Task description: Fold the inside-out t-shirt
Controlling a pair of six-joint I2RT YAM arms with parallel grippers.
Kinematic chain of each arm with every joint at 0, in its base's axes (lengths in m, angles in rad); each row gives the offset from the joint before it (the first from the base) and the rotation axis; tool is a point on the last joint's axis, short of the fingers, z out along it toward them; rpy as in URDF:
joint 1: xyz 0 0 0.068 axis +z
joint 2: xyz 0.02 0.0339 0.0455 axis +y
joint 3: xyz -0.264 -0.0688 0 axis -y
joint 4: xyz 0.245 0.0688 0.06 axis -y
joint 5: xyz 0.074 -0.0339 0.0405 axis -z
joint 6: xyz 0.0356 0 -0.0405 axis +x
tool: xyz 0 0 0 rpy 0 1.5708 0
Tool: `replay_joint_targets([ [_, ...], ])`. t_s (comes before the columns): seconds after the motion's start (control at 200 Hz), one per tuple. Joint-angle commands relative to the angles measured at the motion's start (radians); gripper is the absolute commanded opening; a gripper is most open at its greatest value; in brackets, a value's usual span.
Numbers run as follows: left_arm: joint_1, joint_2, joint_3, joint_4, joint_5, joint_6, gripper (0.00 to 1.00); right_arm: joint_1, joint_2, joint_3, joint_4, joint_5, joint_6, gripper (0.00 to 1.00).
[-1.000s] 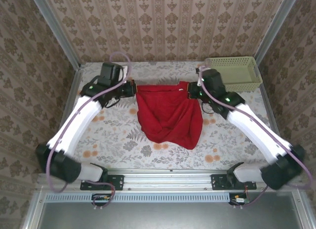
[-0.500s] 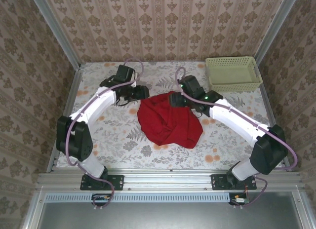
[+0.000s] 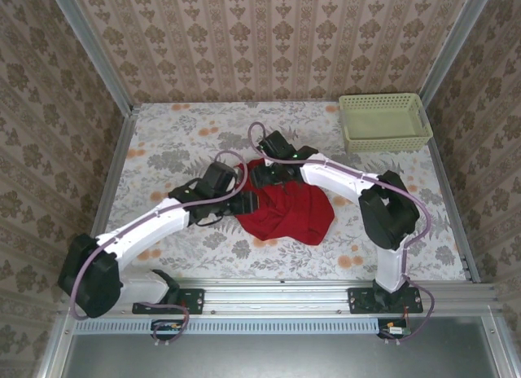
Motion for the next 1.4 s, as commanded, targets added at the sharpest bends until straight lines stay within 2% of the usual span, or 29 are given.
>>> replay_joint_targets([
  [0.0, -0.017, 0.05, -0.032, 0.161, 0.032, -0.075, 0.62, 0.004, 0.044, 0.065, -0.043, -0.026, 0.018, 0.57],
  [0.055, -0.023, 0.084, -0.03, 0.197, 0.044, -0.08, 0.61, 0.0, 0.046, 0.062, -0.046, 0.001, 0.022, 0.48],
  [0.215, -0.024, 0.184, 0.013, 0.23, 0.044, -0.065, 0.53, -0.01, 0.001, 0.028, -0.042, 0.07, 0.021, 0.15],
  [0.32, -0.025, 0.225, 0.04, 0.227, 0.044, -0.046, 0.44, -0.014, -0.039, 0.007, -0.042, 0.091, 0.02, 0.01],
  [0.545, -0.003, 0.162, 0.001, 0.177, -0.004, -0.005, 0.06, -0.042, -0.211, -0.111, -0.015, 0.158, 0.053, 0.0],
  [0.595, 0.006, 0.132, -0.025, 0.18, -0.01, 0.008, 0.0, -0.052, -0.274, -0.152, -0.006, 0.16, 0.067, 0.0],
  [0.825, 0.062, -0.01, -0.103, 0.16, -0.03, 0.049, 0.0, -0.073, -0.481, -0.29, 0.003, 0.176, 0.123, 0.0],
  [0.94, -0.017, -0.052, -0.07, 0.165, -0.041, 0.072, 0.24, -0.074, -0.509, -0.316, 0.015, 0.154, 0.141, 0.0],
  [1.11, -0.187, -0.022, 0.004, 0.168, -0.116, 0.099, 0.46, -0.071, -0.556, -0.314, 0.039, 0.107, 0.175, 0.0],
  [1.205, -0.244, 0.053, 0.056, 0.136, -0.156, 0.107, 0.5, -0.069, -0.576, -0.306, 0.04, 0.101, 0.18, 0.0],
  [1.29, -0.259, 0.115, 0.077, 0.114, -0.19, 0.086, 0.56, -0.065, -0.585, -0.295, 0.028, 0.1, 0.178, 0.0],
  [1.395, -0.238, 0.159, 0.085, 0.075, -0.236, 0.049, 0.53, -0.063, -0.607, -0.3, 0.017, 0.11, 0.179, 0.0],
])
